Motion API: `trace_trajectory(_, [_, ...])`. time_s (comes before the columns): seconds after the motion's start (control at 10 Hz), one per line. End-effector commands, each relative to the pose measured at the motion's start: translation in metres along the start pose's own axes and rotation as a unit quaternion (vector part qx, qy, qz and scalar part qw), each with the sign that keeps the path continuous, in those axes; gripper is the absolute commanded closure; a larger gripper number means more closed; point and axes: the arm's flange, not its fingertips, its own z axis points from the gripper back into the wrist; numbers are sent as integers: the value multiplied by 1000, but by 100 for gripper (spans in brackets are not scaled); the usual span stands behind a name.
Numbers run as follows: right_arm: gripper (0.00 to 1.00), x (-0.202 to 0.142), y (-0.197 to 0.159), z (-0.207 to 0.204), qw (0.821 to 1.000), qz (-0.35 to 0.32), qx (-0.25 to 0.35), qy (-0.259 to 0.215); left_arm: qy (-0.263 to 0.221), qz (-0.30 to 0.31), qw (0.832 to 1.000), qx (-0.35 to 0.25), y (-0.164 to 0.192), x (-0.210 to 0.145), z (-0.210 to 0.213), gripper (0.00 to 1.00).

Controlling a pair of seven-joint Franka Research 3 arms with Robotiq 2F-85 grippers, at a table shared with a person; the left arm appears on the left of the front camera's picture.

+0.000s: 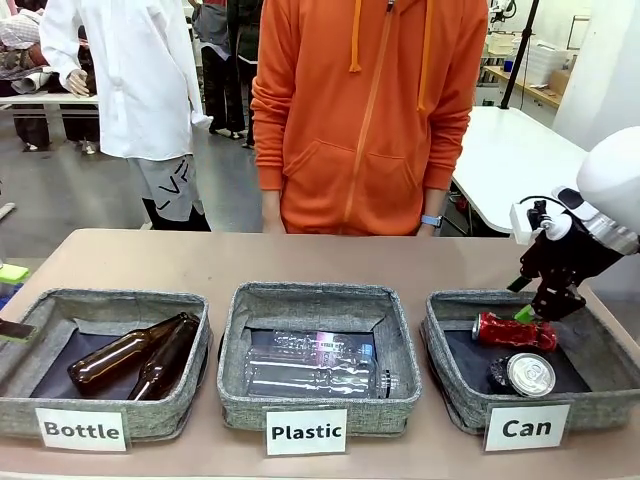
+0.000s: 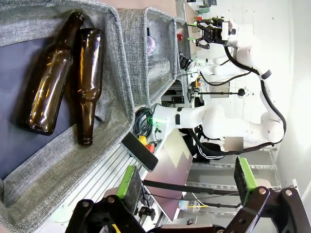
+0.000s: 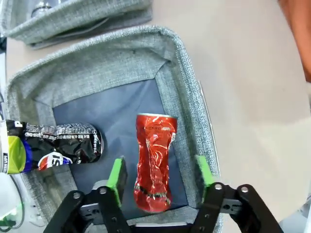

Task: Sort the can waste into the basket.
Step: Pick up the can waste from the table and place it in the right Fabric basket.

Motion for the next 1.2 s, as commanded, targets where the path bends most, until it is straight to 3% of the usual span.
trace_trajectory(0.0, [0,6,-5,0,1000,16,6,-9,1,4,1000,-7,-2,-3,2,0])
trace_trajectory(0.4, [0,5,-9,-1,999,6,5,-38,1,4,1000,-7,-2,-3,2,0])
trace_trajectory(0.5, [0,6,-14,4,995,-53,0,-82,1,4,1000,-7,-2,-3,2,0])
trace_trajectory(0.6, [0,9,-21,14,971,-181,-11,-158,1,4,1000,-7,-2,-3,2,0])
trace_trajectory(0.7, [0,8,-30,30,914,-321,-16,-249,1,4,1000,-7,-2,-3,2,0])
trace_trajectory(0.8, [0,-1,-34,49,847,-393,89,-346,1,4,1000,-7,-2,-3,2,0])
trace_trajectory(0.9, [0,-20,-45,60,762,-466,165,-418,1,4,1000,-7,-2,-3,2,0])
trace_trajectory(1.0, [0,-36,-56,60,708,-515,211,-436,1,4,1000,-7,-2,-3,2,0])
trace_trajectory(1.1, [0,-45,-65,54,673,-546,239,-439,1,4,1000,-7,-2,-3,2,0])
